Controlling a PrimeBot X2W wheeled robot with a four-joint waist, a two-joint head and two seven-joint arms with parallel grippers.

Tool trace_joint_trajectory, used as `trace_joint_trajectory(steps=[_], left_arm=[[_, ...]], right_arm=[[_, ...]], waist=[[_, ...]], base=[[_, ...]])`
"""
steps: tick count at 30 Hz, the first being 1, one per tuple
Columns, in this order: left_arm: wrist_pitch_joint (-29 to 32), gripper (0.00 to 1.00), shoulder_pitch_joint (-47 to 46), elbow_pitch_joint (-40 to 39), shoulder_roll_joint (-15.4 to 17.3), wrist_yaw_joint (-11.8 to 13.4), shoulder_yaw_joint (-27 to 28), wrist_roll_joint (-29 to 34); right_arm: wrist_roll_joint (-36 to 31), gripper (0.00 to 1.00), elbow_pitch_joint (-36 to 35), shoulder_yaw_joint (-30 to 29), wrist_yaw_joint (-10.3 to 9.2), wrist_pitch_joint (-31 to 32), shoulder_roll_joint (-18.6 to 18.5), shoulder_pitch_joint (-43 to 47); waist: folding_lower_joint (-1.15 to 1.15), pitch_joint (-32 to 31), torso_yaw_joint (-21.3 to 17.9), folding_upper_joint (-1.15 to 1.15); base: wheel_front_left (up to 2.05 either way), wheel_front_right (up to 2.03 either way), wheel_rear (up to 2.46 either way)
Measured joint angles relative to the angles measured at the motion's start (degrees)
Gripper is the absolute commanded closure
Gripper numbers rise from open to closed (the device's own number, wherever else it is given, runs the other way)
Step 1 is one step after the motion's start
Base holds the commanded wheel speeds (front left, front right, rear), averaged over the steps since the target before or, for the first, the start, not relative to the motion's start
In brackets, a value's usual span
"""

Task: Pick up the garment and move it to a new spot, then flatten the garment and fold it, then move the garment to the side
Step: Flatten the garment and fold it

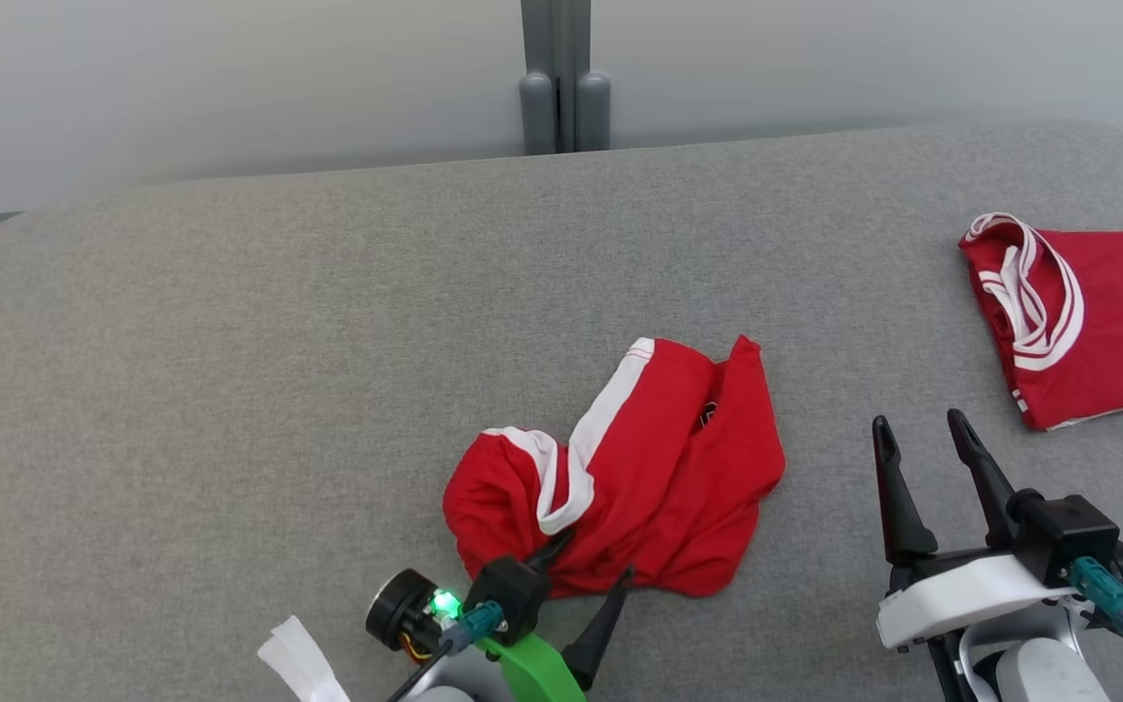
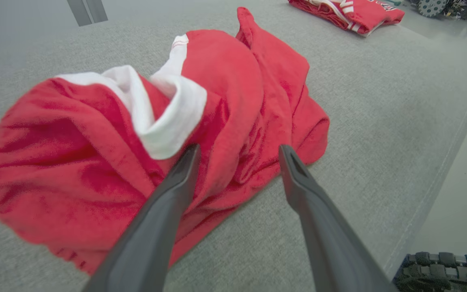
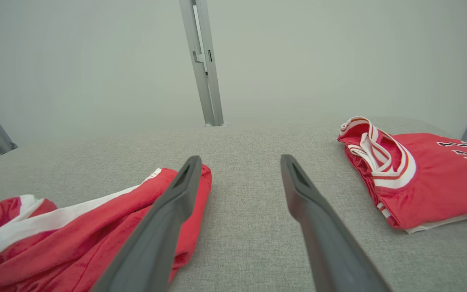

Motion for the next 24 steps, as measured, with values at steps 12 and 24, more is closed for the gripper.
trace_joint_trajectory(steps=[12,24], left_arm=[[-0.8,0.00,2.8,-16.3,4.5,4.9,3.8,-0.8],[-1.4,0.00,2.8,-18.4,5.6,8.5,7.7,-1.3]], right_arm=[[-5.4,0.00,3.7,-1.1,0.00,3.4,0.0,-8.8],[-4.9,0.00,23.0,7.6,0.02,24.4,-6.9,-26.8]], waist=[[0.00,-0.4,5.9,0.00],[0.00,1.5,13.0,0.00]], base=[[0.00,0.00,0.00],[0.00,0.00,0.00]])
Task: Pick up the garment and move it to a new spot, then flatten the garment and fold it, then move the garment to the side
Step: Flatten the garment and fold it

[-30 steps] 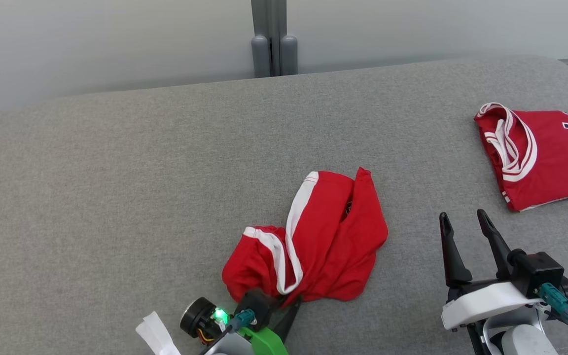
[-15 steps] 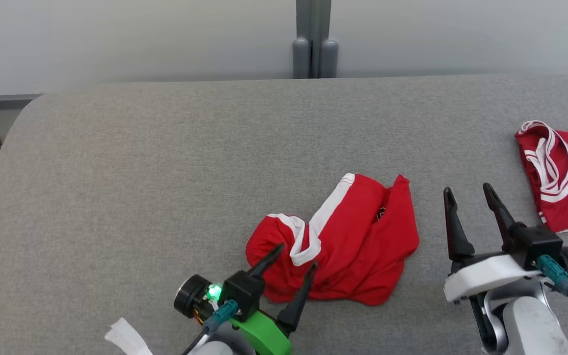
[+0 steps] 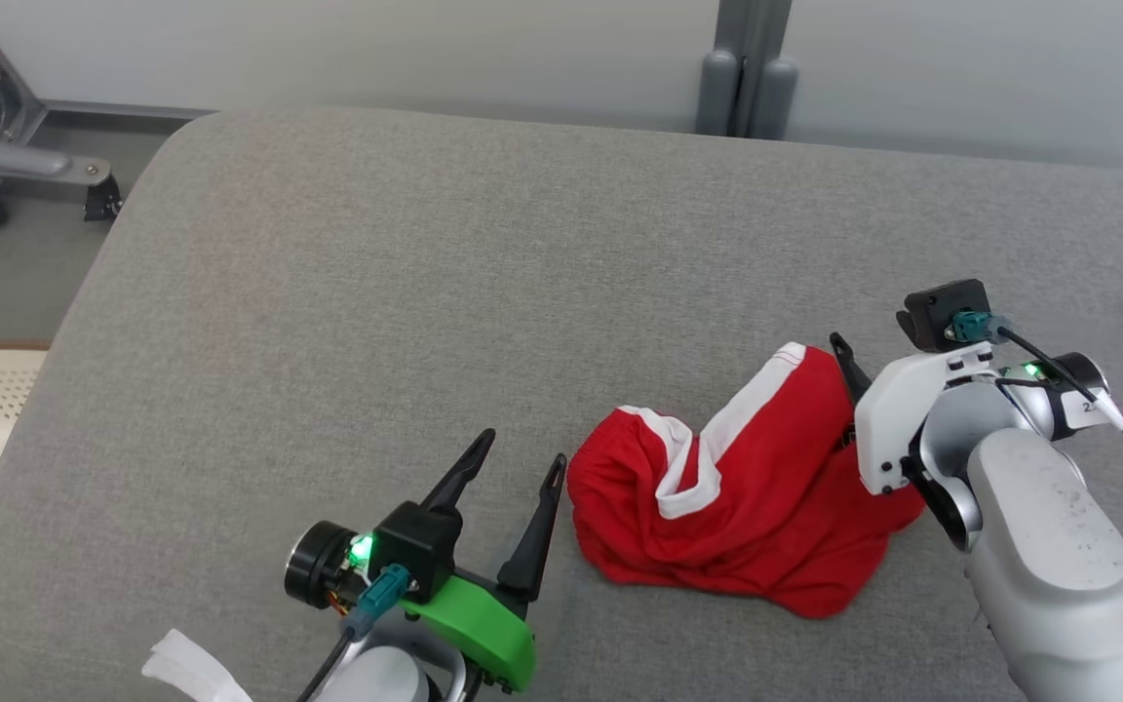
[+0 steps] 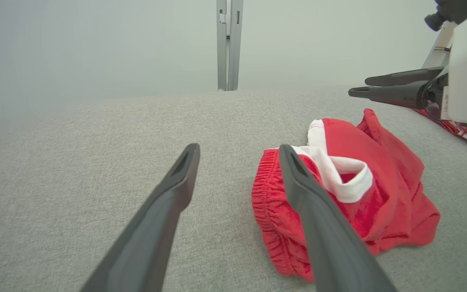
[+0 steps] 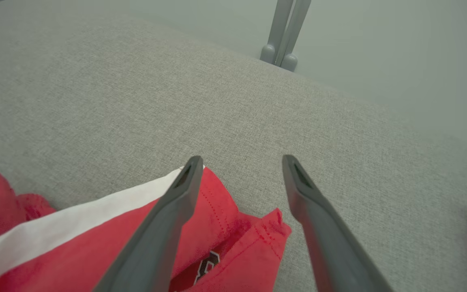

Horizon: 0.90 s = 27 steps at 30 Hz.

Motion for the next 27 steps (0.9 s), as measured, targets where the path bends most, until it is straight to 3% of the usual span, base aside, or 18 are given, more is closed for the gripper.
trace_joint_trajectory(steps=[10,11,12,13,14,22,27], left_arm=[[-0.5,0.00,0.0,0.5,-0.2,0.7,2.4,0.2],[-0.5,0.00,0.0,0.5,-0.3,0.7,2.5,0.4],[-0.6,0.00,0.0,0.5,-0.3,0.7,2.7,0.5],[-0.7,0.00,0.0,0.5,-0.3,0.7,2.8,0.6],[-0.7,0.00,0.0,0.6,-0.3,0.7,3.1,0.6],[-0.7,0.00,0.1,0.3,0.5,1.2,4.7,1.3],[-0.8,0.00,0.9,-0.3,1.0,1.7,6.0,1.4]], right_arm=[[8.5,0.00,13.1,9.6,0.00,7.2,-3.9,-5.9],[9.1,0.10,13.8,10.1,0.00,7.2,-3.9,-6.2],[9.7,0.47,14.5,10.5,0.00,6.7,-4.0,-6.7],[10.0,0.78,15.0,10.8,0.00,6.6,-4.0,-7.1],[10.4,1.00,15.6,11.4,0.00,6.1,-4.0,-7.6],[12.2,1.00,15.9,12.5,0.01,-4.6,-3.7,-10.5],[18.2,1.00,9.9,11.7,0.02,-11.1,-2.8,-7.6]], waist=[[0.00,2.6,4.8,0.00],[0.00,2.8,5.1,0.00],[0.00,3.1,5.3,0.00],[0.00,3.2,5.5,0.00],[0.00,3.4,5.5,0.00],[0.00,2.8,3.3,0.00],[0.00,1.9,0.8,0.00]], base=[[0.00,0.00,0.00],[0.00,0.00,0.00],[0.00,0.00,0.00],[0.00,0.00,0.00],[0.00,0.00,0.00],[0.00,0.00,0.00],[0.00,0.00,0.00]])
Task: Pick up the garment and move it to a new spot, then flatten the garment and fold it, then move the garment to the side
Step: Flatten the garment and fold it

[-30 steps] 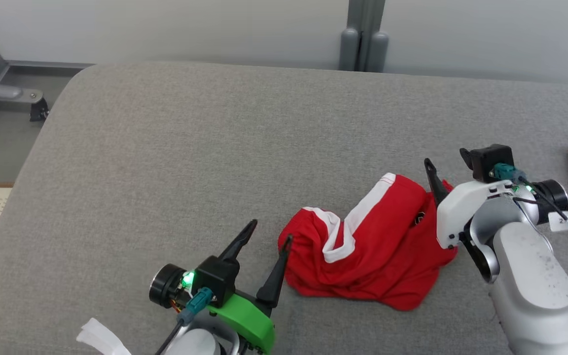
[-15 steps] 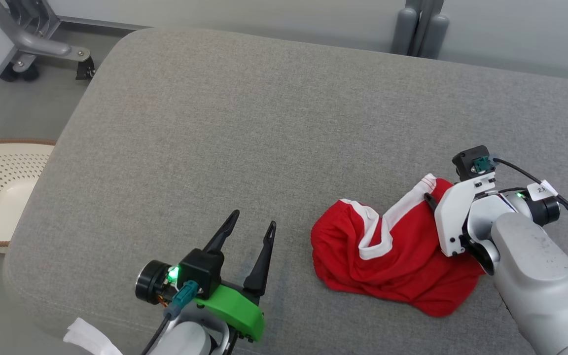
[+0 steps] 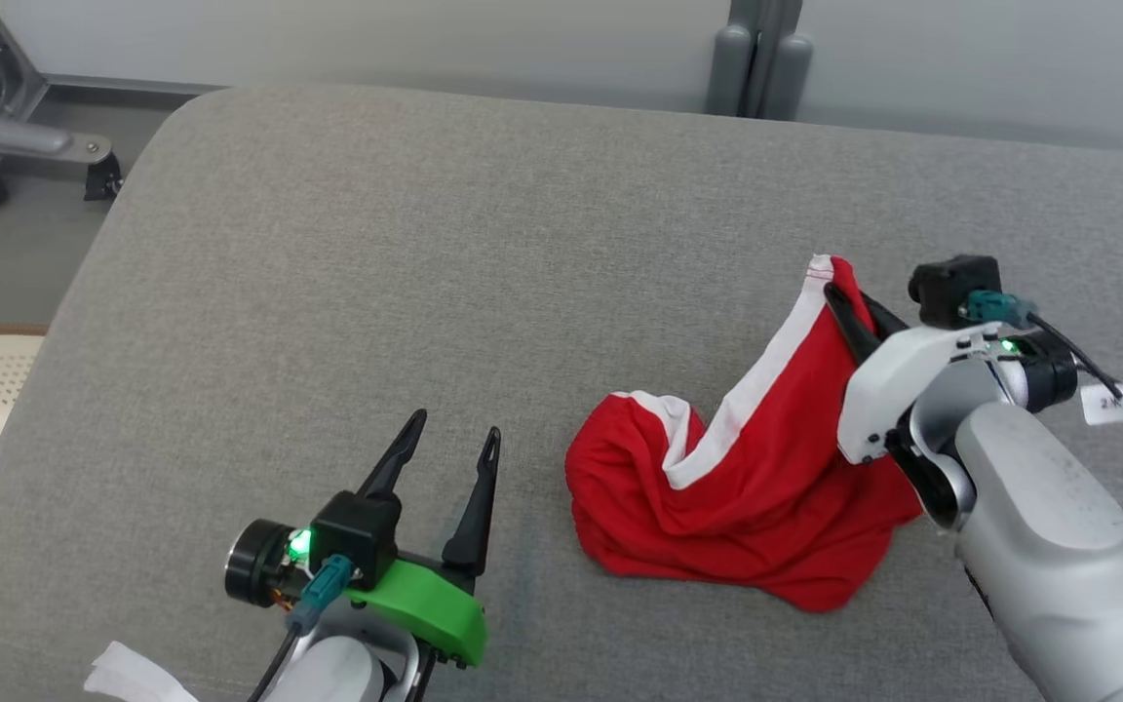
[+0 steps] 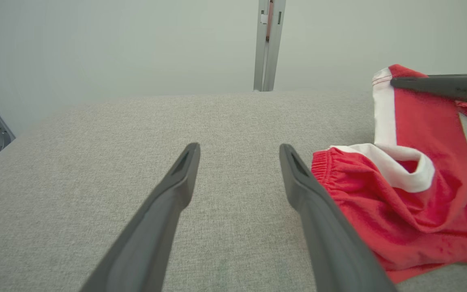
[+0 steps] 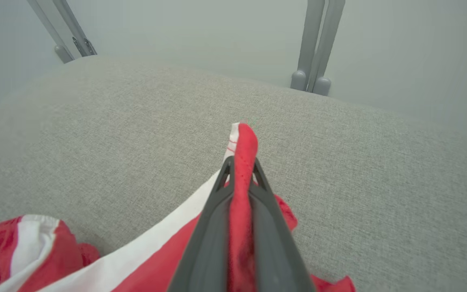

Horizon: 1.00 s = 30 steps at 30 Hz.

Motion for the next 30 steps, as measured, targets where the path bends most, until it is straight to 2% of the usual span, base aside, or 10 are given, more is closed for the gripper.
trace_joint_trajectory(steps=[7,12,16,19,22,23,24,25,26,30], left_arm=[[0.0,0.00,1.3,-1.1,1.4,0.6,1.0,0.0],[0.0,0.00,1.6,-1.8,2.4,1.0,1.5,0.0],[0.4,0.00,1.7,-2.2,2.6,1.0,1.3,0.0],[0.6,0.00,1.7,-2.3,2.7,1.0,1.0,-0.1],[0.7,0.00,1.6,-2.1,2.7,1.0,0.7,-0.2],[0.7,0.00,1.6,-2.0,2.7,0.9,0.7,-0.4],[0.7,0.00,1.6,-1.9,2.7,0.9,0.6,-0.4],[0.7,0.00,1.6,-1.8,2.7,0.9,0.6,-0.5],[0.8,0.00,1.6,-1.7,2.6,0.9,0.5,-0.5],[0.8,0.00,1.6,-1.2,2.5,0.9,0.4,-0.8]], right_arm=[[1.6,1.00,-16.0,-6.3,-0.05,-6.7,-3.0,15.5],[-1.0,1.00,-27.1,-12.7,-0.04,-6.6,0.7,28.3],[-3.6,1.00,-30.1,-15.7,-0.05,-6.5,4.2,33.8],[-7.4,1.00,-29.0,-17.9,-0.03,-8.1,5.7,34.8],[-7.8,1.00,-27.0,-19.7,-0.04,-9.9,7.1,34.8],[-8.0,0.84,-26.1,-20.2,-0.04,-10.3,7.6,34.6],[-8.2,0.73,-25.2,-20.7,-0.04,-10.6,8.0,34.5],[-8.4,0.49,-24.2,-21.3,-0.04,-11.1,8.2,34.4],[-8.4,0.01,-23.4,-21.6,-0.04,-11.4,8.2,34.2],[-9.2,0.00,-19.9,-22.4,-0.04,-12.2,8.6,33.2]], waist=[[0.00,-1.3,-4.4,0.00],[0.00,-2.1,-7.5,0.00],[0.00,-2.4,-9.3,0.00],[0.00,-2.4,-10.2,0.00],[0.00,-2.3,-10.2,0.00],[0.00,-2.2,-10.1,0.00],[0.00,-2.2,-10.0,0.00],[0.00,-2.2,-9.9,0.00],[0.00,-2.2,-9.9,0.00],[0.00,-2.3,-9.5,0.00]], base=[[0.00,0.00,0.00],[0.00,0.00,0.00],[0.00,0.00,0.00],[0.00,0.00,0.00],[0.00,0.00,0.00],[0.00,0.00,0.00],[0.00,0.00,0.00],[0.00,0.00,0.00],[0.00,0.00,0.00],[0.00,0.00,0.00]])
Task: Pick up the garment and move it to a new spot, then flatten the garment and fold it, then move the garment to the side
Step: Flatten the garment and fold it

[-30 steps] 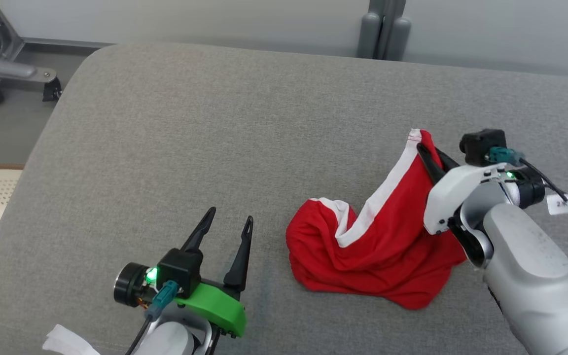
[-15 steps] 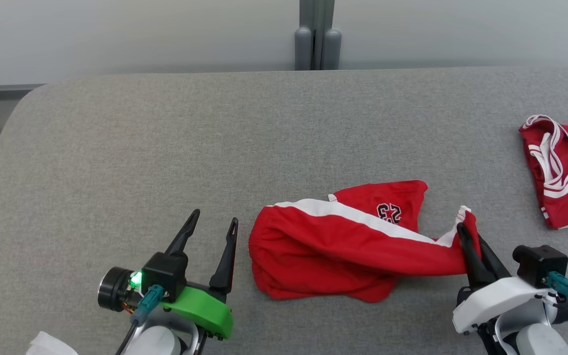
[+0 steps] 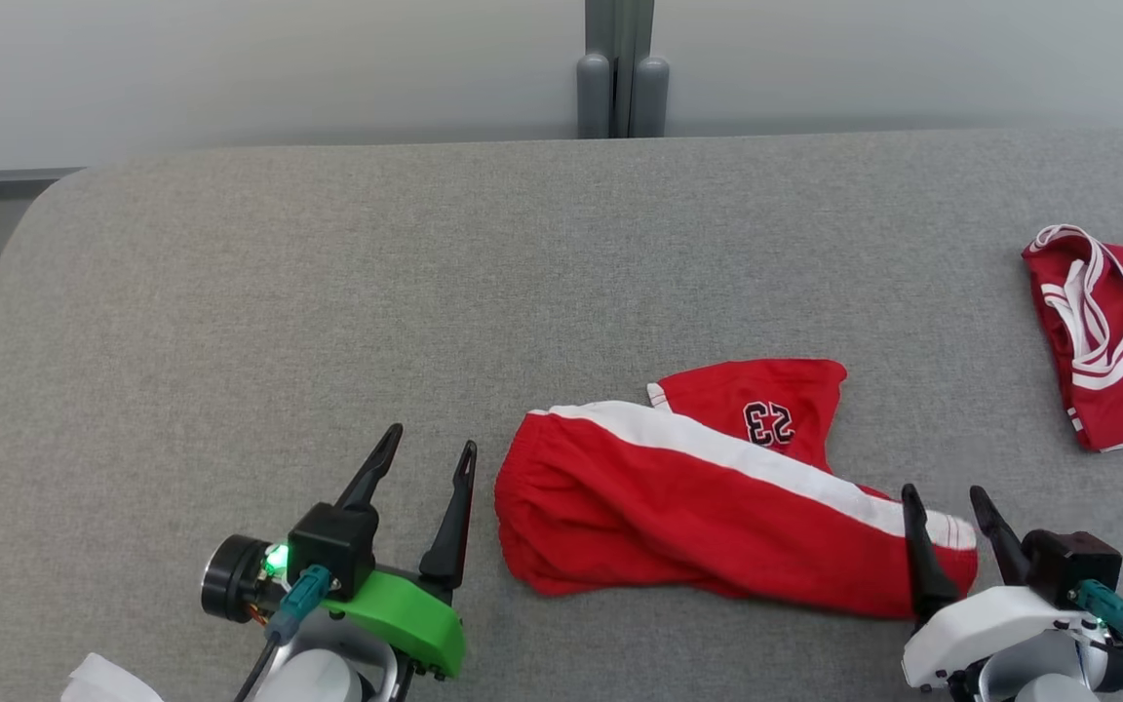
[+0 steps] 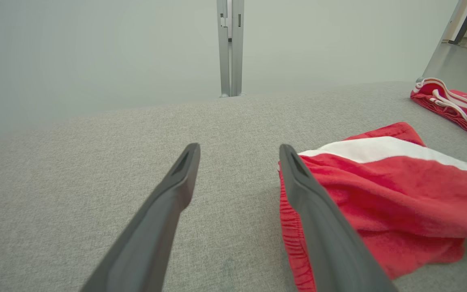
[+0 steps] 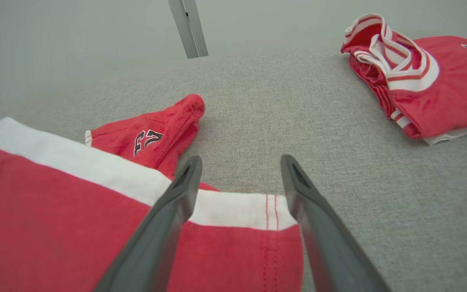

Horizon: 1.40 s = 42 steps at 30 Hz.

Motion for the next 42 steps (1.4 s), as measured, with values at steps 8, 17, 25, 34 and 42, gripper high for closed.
trace_joint_trajectory(steps=[8,17,25,34,42], left_arm=[[-0.2,0.00,0.1,0.7,-0.3,0.0,0.0,-0.4],[-0.5,0.00,0.6,0.6,-1.0,0.1,1.5,-1.4],[-0.7,0.00,2.2,2.3,-2.9,-0.7,5.3,-2.7],[-0.8,0.00,5.9,3.6,-4.7,-2.0,11.0,-0.2],[-0.8,0.00,6.6,4.1,-6.3,-3.6,13.7,2.6]], right_arm=[[-1.4,0.00,2.3,-2.6,0.00,-0.7,0.0,-0.3],[-2.0,0.00,-6.8,-2.1,0.00,-0.9,-0.3,-0.5],[-2.4,0.00,-10.7,0.3,0.00,1.3,0.5,0.1],[-2.1,0.00,-10.2,1.3,0.00,0.8,0.9,0.2],[-2.2,0.00,-9.4,2.3,0.00,0.6,1.0,0.2]], waist=[[0.00,-0.6,0.1,0.00],[0.00,-1.8,-0.5,0.00],[0.00,-3.9,-1.0,0.00],[0.00,-5.0,-1.2,0.00],[0.00,-5.2,-1.2,0.00]], base=[[0.00,0.00,0.00],[0.00,0.00,0.00],[0.00,0.00,0.00],[0.00,0.00,0.00],[0.00,0.00,0.00]])
